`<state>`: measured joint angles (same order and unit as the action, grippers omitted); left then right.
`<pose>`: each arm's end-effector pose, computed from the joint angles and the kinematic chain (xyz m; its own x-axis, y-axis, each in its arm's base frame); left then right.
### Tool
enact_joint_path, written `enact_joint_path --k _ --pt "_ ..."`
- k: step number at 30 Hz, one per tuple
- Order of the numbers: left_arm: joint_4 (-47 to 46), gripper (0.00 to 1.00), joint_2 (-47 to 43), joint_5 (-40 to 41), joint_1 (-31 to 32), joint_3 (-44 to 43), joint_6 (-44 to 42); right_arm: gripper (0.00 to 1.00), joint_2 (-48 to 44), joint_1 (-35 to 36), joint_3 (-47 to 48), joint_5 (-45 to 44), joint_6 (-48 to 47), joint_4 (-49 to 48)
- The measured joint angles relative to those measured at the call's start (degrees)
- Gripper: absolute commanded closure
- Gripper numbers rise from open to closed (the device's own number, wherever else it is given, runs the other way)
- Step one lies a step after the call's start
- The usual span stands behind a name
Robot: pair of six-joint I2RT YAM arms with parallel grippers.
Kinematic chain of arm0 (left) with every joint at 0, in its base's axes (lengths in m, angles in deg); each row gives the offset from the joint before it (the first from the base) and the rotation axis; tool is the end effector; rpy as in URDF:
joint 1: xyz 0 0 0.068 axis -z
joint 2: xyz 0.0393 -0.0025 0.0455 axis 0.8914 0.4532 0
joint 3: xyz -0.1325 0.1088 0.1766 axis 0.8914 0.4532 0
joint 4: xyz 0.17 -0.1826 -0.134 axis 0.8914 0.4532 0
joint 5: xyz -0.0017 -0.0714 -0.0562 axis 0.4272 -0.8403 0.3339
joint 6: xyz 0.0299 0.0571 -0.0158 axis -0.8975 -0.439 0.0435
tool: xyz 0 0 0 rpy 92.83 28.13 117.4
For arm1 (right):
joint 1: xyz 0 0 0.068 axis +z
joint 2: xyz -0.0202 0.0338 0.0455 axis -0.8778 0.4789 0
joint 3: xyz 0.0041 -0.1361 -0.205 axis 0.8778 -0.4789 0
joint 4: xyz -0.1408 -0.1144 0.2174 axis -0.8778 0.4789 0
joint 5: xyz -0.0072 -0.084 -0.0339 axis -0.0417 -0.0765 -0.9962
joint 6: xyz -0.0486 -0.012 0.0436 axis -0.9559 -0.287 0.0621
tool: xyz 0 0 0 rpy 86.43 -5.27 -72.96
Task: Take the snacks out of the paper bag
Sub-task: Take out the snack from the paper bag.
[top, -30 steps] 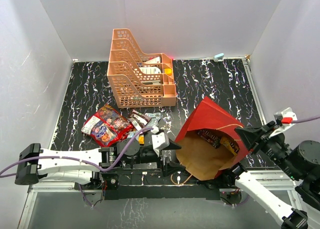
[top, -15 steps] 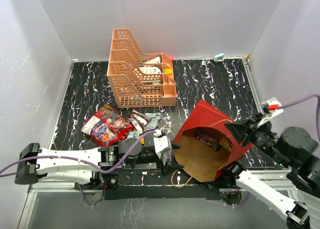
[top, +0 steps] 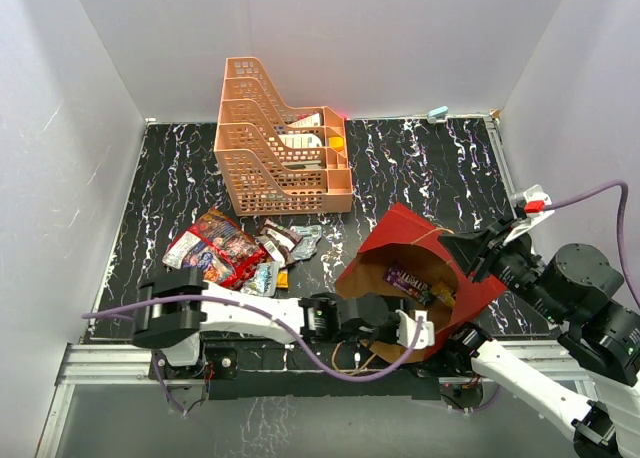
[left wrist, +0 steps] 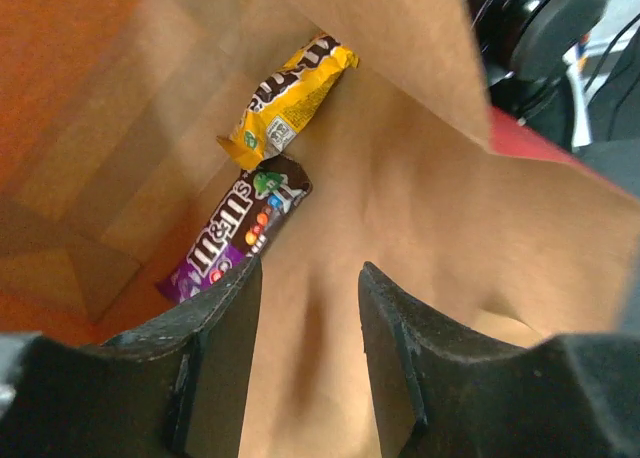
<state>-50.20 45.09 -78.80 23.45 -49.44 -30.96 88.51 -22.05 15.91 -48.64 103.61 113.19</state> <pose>0.0325 -0.4034 0.1994 0.3561 0.3308 -0.8739 0.9113 0.0837 0.4031 0.0746 0.0564 0.4272 -0.2930 0.1019 -0.9507 -0.5190 0.8181 0.2477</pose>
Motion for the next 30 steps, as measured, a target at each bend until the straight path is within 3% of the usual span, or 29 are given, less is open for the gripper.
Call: enact_joint_path --k 6,10,16,24,30 --pt "0.68 0.60 11.47 -0.42 -2.71 -6.10 -5.62 0.93 -0.61 0.00 -0.24 1.70 -0.07 -1.51" --pt "0.59 0.44 15.80 -1.46 -5.53 -9.03 -6.82 0.93 -0.61 0.00 -1.70 3.15 -0.09 -1.90" --pt "1.18 0.36 20.24 -2.84 -9.46 -12.02 -7.08 0.93 -0.63 0.00 -3.48 4.20 -0.28 -2.23" --pt "-0.31 0.41 21.73 -1.60 -11.85 -12.22 -6.34 0.93 -0.98 0.00 -4.20 3.76 -0.15 -3.28" --pt "-2.75 0.46 14.71 -1.05 -11.76 -2.60 -3.23 0.93 -1.20 0.00 -4.20 -0.52 1.49 -3.91"
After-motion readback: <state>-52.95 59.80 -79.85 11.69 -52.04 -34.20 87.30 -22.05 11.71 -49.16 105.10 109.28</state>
